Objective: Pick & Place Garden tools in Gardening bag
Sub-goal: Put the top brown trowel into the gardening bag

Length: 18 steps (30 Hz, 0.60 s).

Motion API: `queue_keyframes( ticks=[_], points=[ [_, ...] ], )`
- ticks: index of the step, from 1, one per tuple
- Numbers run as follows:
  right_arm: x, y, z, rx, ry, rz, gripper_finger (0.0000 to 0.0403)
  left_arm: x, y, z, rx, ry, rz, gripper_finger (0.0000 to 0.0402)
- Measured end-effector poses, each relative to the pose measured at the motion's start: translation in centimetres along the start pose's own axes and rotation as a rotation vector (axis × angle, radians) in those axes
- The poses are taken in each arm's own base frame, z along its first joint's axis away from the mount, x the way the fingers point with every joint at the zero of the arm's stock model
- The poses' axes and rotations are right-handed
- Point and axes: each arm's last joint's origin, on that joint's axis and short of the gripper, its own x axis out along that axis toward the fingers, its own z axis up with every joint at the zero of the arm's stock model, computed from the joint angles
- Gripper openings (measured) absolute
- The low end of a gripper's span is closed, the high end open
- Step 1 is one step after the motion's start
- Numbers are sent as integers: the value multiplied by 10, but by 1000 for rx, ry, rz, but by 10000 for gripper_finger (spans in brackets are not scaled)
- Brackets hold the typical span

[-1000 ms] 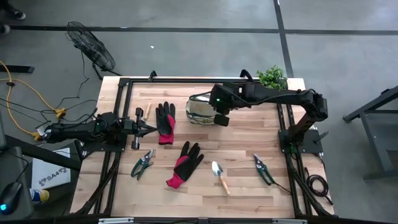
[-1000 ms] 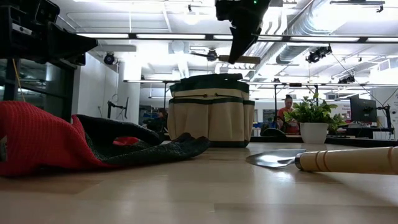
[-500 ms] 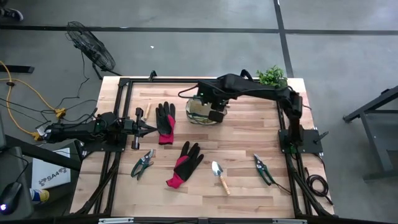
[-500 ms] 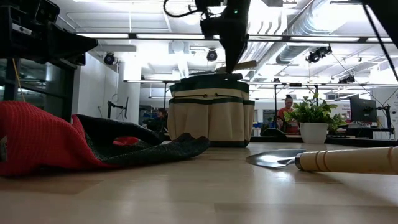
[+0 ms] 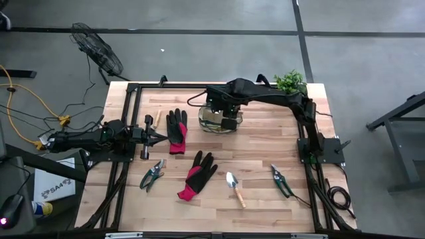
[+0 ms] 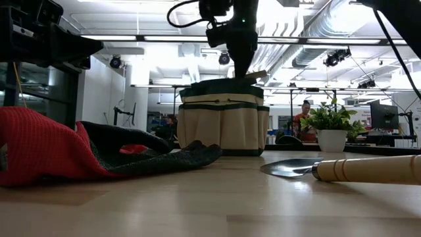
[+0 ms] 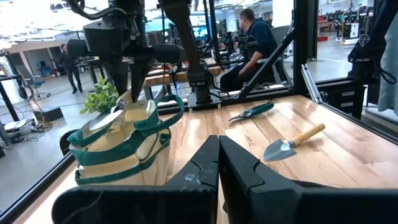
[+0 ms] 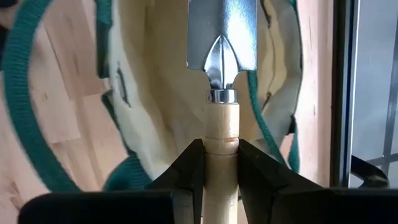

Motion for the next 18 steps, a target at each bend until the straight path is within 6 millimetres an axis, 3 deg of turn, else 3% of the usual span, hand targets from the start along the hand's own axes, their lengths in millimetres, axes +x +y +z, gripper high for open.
queue_keyframes(
  ticks=[18],
  points=[
    [24,-1,15,-31,-23,2,64,0,0,0,0,0,0,1]
  ],
)
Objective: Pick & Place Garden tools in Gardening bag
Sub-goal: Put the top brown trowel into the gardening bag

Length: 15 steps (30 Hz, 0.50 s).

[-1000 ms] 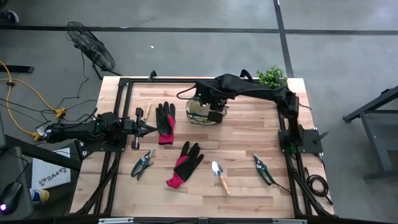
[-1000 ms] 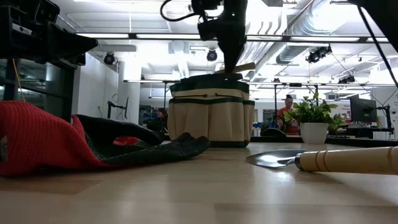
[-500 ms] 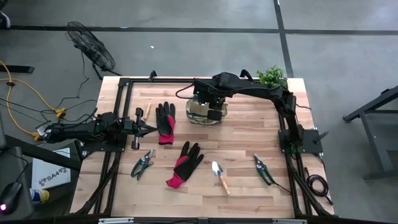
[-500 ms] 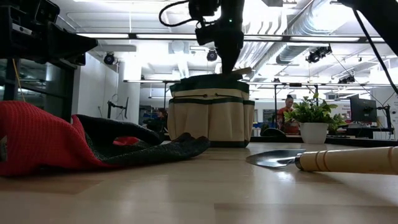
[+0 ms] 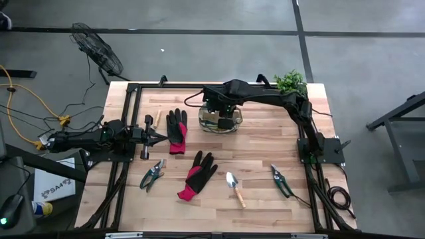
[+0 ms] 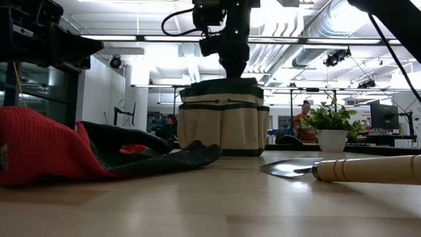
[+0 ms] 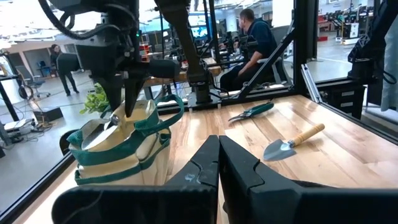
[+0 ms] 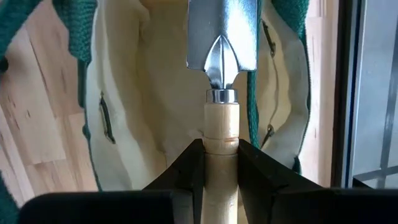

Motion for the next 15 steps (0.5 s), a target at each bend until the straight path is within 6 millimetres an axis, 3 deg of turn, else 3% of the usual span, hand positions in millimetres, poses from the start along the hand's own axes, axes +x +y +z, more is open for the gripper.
queue_keyframes(
  ticks=[15],
  points=[
    [4,3,2,-17,-9,62,64,0,0,0,0,0,0,1]
  ],
)
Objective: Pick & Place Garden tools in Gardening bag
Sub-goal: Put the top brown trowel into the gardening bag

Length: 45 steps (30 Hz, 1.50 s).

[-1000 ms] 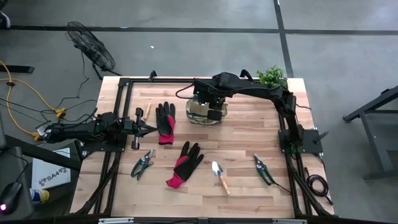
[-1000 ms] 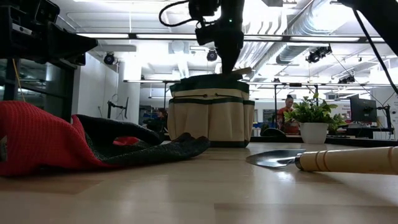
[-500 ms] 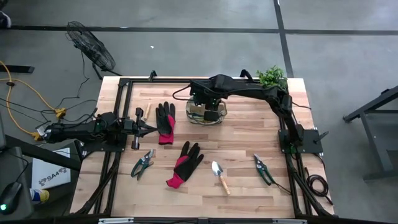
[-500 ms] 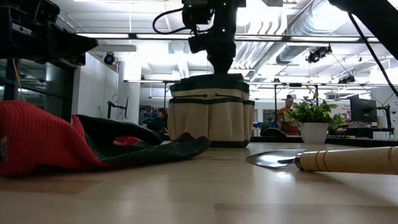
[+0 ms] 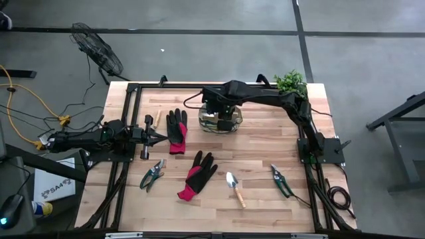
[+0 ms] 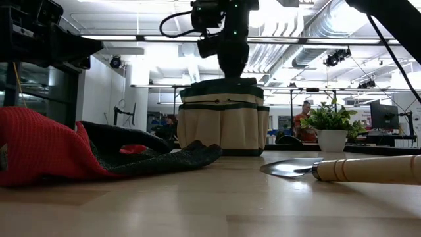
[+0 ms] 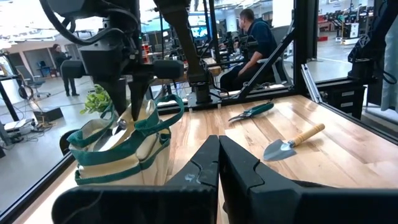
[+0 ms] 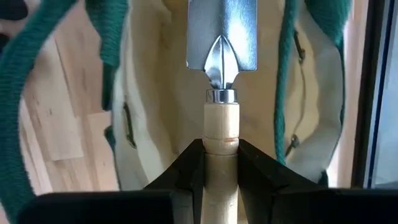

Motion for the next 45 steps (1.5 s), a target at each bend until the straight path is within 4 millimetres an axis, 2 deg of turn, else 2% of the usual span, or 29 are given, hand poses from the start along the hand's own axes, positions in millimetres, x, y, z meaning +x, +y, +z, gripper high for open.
queue_keyframes(
  ticks=[12,26,33,45],
  points=[
    [0,-1,0,-49,1,14,65,0,0,0,0,0,0,1],
    [2,-11,-3,-32,4,39,66,0,0,0,0,0,0,1],
    [18,-12,-2,-35,44,45,66,0,0,0,0,0,0,1],
    [31,-17,-4,-10,34,66,66,0,0,0,0,0,0,1]
  ],
)
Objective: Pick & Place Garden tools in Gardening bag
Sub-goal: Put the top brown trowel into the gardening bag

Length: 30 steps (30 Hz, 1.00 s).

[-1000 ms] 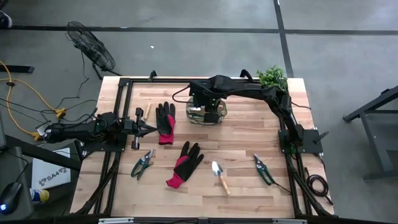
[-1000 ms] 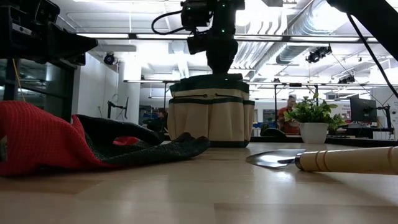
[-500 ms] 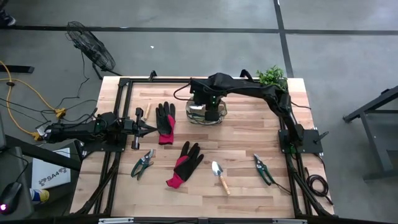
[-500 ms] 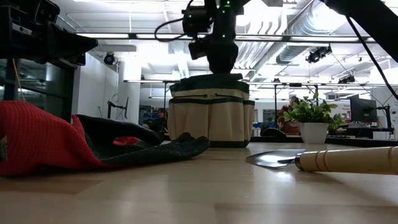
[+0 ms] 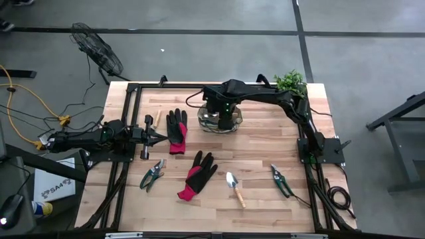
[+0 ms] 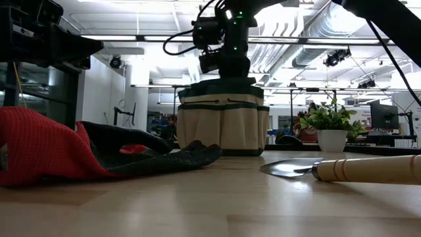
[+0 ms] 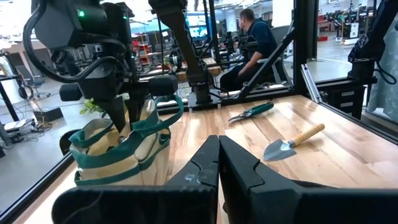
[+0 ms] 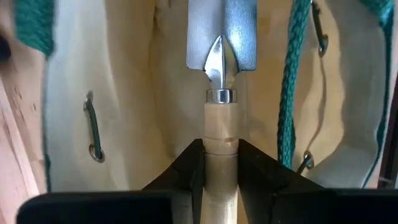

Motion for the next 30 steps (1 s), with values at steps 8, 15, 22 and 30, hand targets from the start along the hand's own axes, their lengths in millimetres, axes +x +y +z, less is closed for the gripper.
queue_keyframes(
  ticks=[8,15,22,30],
  points=[
    [15,-3,-2,8,1,3,66,0,0,0,0,0,0,1],
    [29,-8,-6,26,-6,26,66,0,0,0,0,0,0,1],
    [32,-8,-5,27,-25,36,69,0,0,0,0,0,0,1],
    [32,-9,-4,27,-33,33,109,0,0,0,0,0,0,1]
  ],
)
